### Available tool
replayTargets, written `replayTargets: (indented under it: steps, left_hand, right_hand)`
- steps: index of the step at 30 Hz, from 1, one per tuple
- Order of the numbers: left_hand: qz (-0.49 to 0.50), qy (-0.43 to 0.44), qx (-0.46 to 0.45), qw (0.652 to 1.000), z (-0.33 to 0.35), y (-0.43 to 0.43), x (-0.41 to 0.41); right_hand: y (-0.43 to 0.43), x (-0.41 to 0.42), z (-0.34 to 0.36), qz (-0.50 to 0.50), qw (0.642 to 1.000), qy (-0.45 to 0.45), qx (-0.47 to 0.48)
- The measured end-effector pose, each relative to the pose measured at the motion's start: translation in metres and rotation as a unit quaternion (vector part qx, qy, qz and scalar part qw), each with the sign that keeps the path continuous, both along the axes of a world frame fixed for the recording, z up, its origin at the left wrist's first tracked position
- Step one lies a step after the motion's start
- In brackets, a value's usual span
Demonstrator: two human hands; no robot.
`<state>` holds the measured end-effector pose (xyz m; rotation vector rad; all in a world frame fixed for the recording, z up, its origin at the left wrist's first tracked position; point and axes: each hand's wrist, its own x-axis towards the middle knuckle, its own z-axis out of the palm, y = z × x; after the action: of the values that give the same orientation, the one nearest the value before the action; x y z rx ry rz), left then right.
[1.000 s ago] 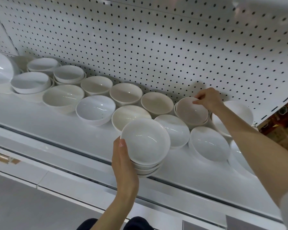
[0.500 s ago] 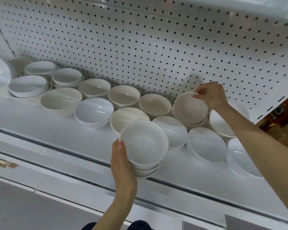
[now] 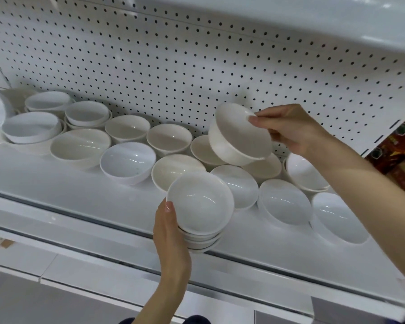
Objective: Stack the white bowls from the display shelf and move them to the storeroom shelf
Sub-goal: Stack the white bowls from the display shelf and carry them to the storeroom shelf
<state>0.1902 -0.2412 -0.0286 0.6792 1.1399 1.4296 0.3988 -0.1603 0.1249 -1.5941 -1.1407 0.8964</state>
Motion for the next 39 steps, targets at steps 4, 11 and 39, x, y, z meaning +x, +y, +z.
replayTargets:
  steps: [4, 11, 39]
  left_hand:
    - [-0.013, -0.001, 0.030, 0.999, 0.001, 0.001, -0.003]
    - [0.002, -0.020, 0.079, 0.997, 0.004, 0.000, -0.004]
    - [-0.020, 0.030, 0.118, 0.992, 0.011, -0.006, -0.003]
  right_hand:
    - [-0.010, -0.026, -0.004, 0.054, 0.998, 0.017, -0.033]
    - [-0.020, -0.056, -0.017, 0.088, 0.995, -0.045, -0.035]
    - [-0.033, -0.069, -0.046, 0.115, 0.984, -0.127, -0.051]
